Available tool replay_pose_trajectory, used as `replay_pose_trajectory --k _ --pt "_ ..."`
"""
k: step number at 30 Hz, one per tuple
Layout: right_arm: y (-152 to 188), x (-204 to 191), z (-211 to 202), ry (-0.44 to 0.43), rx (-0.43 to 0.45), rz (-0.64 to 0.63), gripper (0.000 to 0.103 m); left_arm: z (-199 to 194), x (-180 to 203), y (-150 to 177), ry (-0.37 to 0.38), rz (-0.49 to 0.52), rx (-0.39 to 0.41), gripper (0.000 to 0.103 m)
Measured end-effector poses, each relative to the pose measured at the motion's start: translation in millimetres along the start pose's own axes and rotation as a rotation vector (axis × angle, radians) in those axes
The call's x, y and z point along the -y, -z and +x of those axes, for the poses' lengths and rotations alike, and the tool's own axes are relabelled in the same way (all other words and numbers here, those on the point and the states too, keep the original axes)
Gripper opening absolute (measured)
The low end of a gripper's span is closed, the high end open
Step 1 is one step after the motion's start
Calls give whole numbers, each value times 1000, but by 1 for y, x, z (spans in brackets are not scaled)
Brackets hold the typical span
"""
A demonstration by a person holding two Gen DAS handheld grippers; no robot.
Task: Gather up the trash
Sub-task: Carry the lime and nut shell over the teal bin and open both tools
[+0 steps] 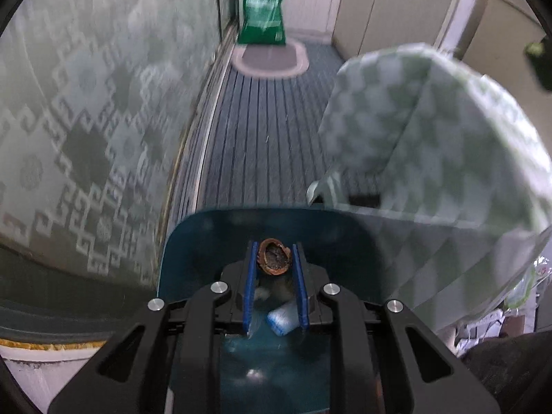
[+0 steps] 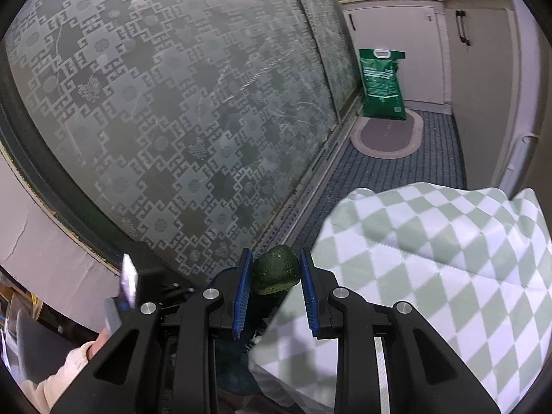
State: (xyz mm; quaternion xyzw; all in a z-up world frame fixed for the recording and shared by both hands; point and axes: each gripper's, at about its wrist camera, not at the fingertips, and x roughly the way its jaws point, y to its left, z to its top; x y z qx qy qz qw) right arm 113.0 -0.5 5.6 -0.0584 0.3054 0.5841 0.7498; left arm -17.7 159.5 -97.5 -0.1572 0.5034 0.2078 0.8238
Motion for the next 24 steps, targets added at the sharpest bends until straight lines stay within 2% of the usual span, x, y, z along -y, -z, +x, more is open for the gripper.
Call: replay_pose_trajectory --k 3,7,11,13,15,18,21,24 --pt "-2 -11 7 -11 -16 -18 28 11 -8 8 1 4 -66 22" --pt "2 -25 24 -15 -78 -56 28 26 -16 17 -6 5 -152 22" --pt "7 -39 42 -11 -130 -88 28 34 -25 25 12 -3 -207 23" --pt "7 -43 46 -14 -139 -97 28 35 -27 28 16 4 -219 29" --pt "8 -48 51 -15 -154 -106 28 35 -30 29 20 7 -220 34" --pt "11 -53 61 -11 -181 -119 28 32 -33 29 12 7 -199 34" --pt "16 -59 73 -3 -219 -136 28 26 -38 26 1 1 -160 31" --pt "21 -66 86 -1 -256 -151 28 12 -41 20 -9 -5 -88 28"
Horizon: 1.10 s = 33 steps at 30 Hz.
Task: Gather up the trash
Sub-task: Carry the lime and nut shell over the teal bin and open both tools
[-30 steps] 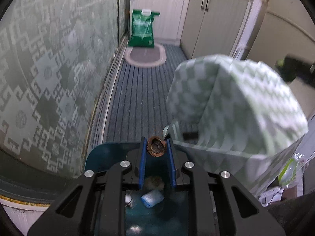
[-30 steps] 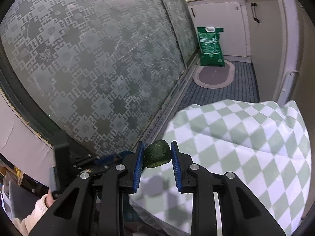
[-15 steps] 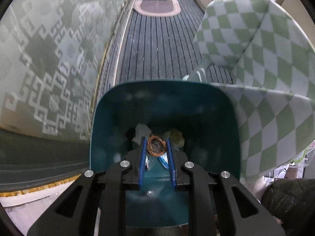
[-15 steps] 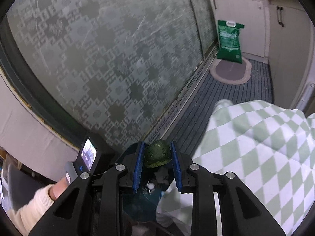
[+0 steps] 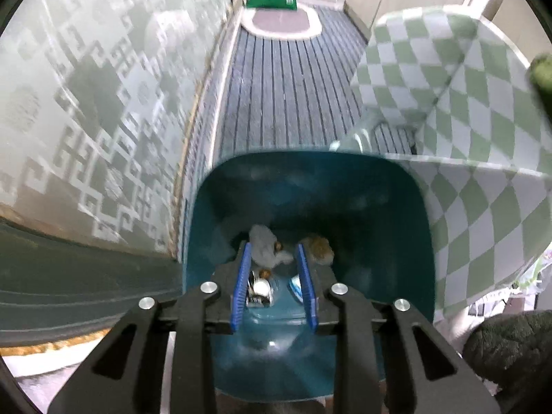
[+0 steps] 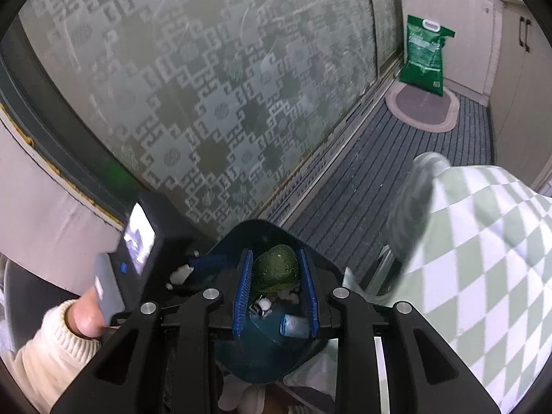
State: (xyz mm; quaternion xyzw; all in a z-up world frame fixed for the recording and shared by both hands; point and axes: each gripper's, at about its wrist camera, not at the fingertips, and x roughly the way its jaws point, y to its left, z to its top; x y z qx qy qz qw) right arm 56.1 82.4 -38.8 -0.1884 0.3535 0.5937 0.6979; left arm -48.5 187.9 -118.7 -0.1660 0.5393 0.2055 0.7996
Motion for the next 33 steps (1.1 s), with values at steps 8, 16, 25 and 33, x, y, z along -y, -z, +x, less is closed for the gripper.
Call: replay_pose_trajectory --k 8,16,25,33 --pt "7 -13 28 8 -93 -40 28 -31 -4 -8 -19 -13 163 20" --pt "19 -23 45 6 -172 -93 28 -63 -7 -11 -21 -36 336 17" --pt "28 -31 59 14 -234 -129 30 -97 -15 -9 -11 -83 530 17" --pt "33 -41 45 16 -209 -156 42 -117 -11 2 51 -68 631 34"
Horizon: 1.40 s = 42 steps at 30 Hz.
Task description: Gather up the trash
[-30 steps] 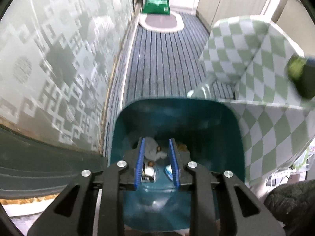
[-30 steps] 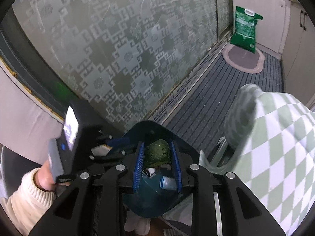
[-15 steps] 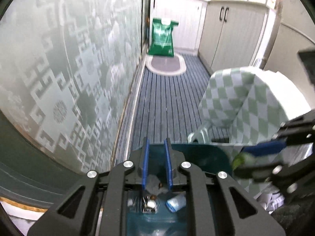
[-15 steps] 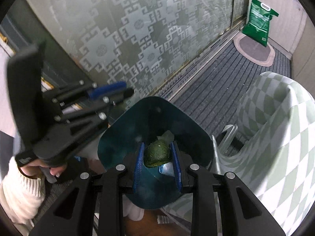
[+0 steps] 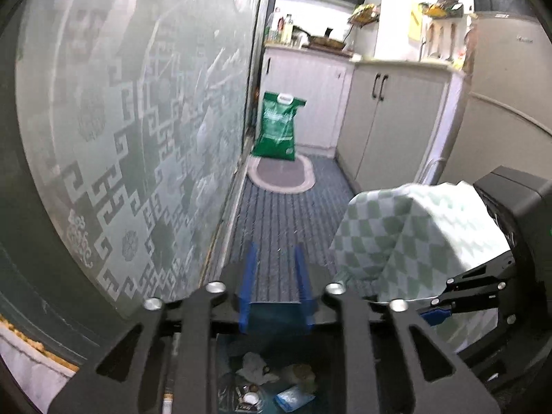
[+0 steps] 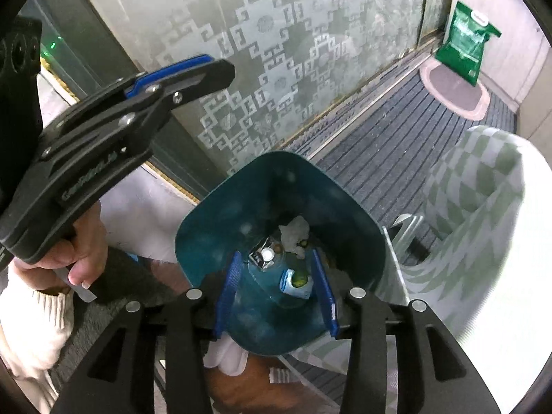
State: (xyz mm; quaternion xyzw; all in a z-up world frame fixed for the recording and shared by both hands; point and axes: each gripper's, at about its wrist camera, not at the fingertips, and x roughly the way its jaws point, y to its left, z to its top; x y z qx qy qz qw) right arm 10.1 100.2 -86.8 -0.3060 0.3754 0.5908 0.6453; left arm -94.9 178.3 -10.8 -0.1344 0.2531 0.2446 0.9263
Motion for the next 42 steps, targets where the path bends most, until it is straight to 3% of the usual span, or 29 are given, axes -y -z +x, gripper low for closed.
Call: replay_pose_trajectory --k 3,8,14,16,18,21,23,27,34,42 --pt "5 4 -23 24 57 10 45 -5 4 0 27 -3 21 44" --pt "19 16 -65 97 156 39 53 -13 18 7 38 41 3 47" --pt "47 29 -108 177 284 115 67 -27 35 16 88 72 13 73" --pt "57 26 -118 216 314 119 76 -32 38 17 94 73 27 78" --pt "66 26 -127 224 341 130 84 -37 41 19 87 75 37 91" --pt "82 26 -140 258 383 151 94 -45 44 24 80 78 42 97" --pt "93 26 -146 290 400 166 99 -48 48 28 72 82 41 100" --pt "113 22 -161 368 451 189 100 -49 58 36 89 93 -6 100" --pt "143 17 -183 429 526 209 100 -55 67 46 47 106 -18 100" --pt "165 9 -189 406 553 243 100 -60 68 47 55 110 4 100"
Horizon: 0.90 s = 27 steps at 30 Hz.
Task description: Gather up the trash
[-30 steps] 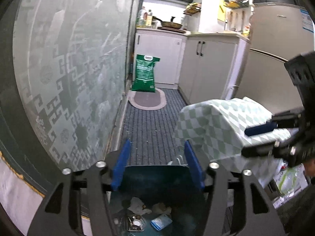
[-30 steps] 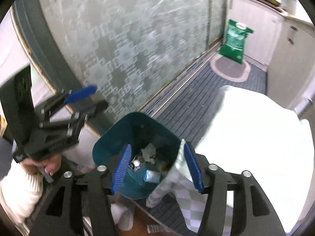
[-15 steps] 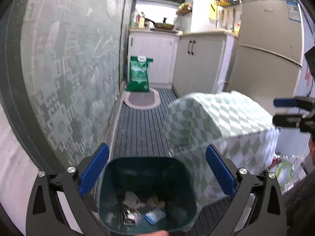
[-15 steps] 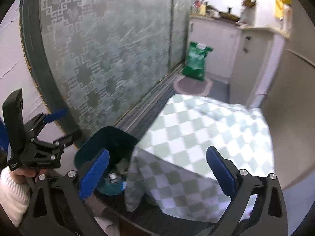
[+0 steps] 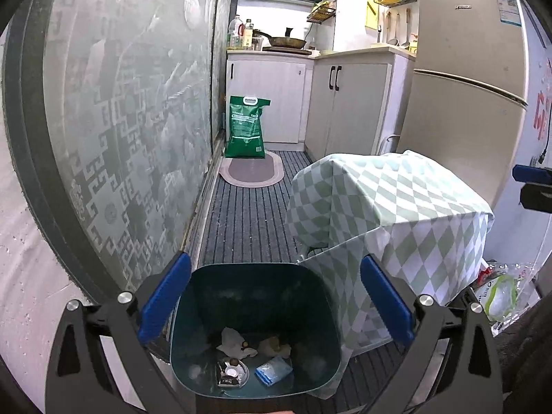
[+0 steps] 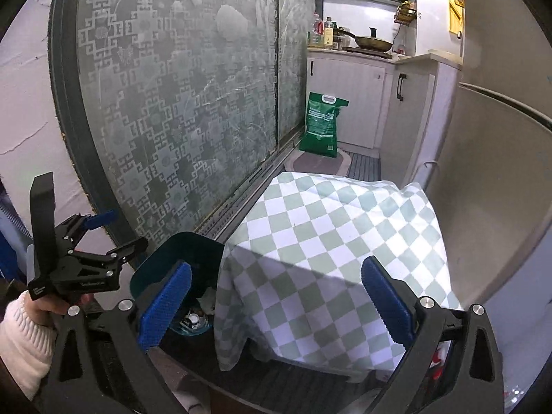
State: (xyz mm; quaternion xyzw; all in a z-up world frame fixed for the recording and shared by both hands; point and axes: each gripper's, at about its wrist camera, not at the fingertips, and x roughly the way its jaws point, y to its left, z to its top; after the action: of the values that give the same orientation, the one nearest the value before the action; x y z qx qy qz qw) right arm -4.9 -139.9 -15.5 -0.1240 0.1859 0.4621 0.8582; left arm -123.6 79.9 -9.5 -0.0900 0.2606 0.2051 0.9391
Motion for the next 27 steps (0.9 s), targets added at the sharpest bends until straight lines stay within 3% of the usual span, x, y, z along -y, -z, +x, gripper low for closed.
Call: replay_pose_trajectory --k 27 --pt "2 -5 1 5 -16 -15 100 1 3 3 7 5 4 100"
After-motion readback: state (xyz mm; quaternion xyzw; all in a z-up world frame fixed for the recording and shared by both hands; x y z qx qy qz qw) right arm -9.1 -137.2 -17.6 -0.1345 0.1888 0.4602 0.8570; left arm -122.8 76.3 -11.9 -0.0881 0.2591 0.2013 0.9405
